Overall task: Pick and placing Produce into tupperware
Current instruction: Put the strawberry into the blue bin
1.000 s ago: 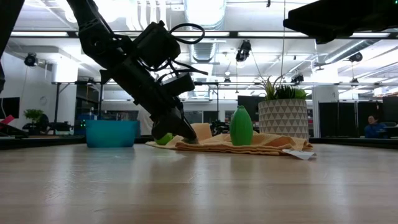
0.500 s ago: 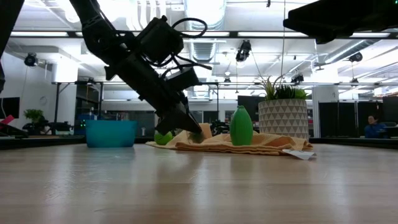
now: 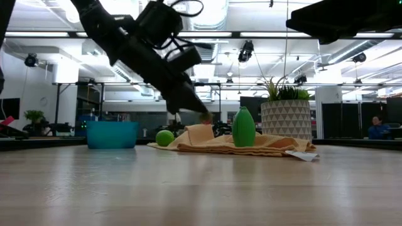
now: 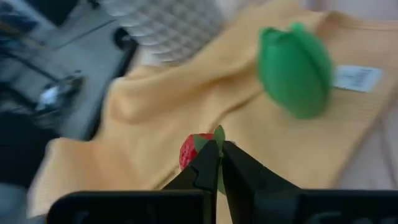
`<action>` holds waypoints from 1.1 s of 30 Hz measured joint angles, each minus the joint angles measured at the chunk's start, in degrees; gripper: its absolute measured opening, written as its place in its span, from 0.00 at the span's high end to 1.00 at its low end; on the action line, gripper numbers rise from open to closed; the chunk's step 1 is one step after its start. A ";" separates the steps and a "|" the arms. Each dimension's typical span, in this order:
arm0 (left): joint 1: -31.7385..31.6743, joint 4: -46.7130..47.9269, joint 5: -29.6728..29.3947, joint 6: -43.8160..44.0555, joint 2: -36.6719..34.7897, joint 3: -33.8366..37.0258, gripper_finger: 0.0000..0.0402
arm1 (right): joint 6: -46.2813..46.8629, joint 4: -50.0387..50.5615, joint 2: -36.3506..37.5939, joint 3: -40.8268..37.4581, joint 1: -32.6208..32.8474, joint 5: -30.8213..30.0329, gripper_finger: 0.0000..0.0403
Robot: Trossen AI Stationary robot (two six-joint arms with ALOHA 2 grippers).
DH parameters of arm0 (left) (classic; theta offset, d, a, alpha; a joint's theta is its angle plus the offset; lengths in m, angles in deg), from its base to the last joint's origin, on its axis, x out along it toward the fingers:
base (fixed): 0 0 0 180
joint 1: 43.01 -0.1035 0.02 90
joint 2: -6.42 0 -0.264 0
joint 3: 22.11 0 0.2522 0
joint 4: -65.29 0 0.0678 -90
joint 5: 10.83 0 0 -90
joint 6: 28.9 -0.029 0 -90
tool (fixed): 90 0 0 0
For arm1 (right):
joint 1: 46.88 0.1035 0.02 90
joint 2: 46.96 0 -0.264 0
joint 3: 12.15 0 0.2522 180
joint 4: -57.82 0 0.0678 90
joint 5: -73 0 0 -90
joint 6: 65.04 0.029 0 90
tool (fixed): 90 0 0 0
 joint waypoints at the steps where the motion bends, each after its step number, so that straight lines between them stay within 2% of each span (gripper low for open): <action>1: 0.02 0.31 -1.72 0.00 -0.62 0.00 1.00 | 0.00 0.02 0.00 0.00 0.02 0.00 0.54; 16: -0.04 15.79 -29.98 0.62 -14.78 0.03 1.00 | 0.02 -0.13 0.00 0.00 0.02 0.01 0.54; 20: -0.04 19.91 -32.11 2.22 -18.33 0.10 1.00 | 0.02 -0.17 0.00 0.00 0.00 0.02 0.54; 26: -0.35 28.18 -41.85 5.16 -22.65 0.26 1.00 | 0.20 -0.17 0.00 0.00 0.02 0.02 0.54; 33: -3.48 40.06 -42.53 16.22 -26.28 0.44 1.00 | 0.22 -0.15 0.00 0.00 0.02 0.02 0.54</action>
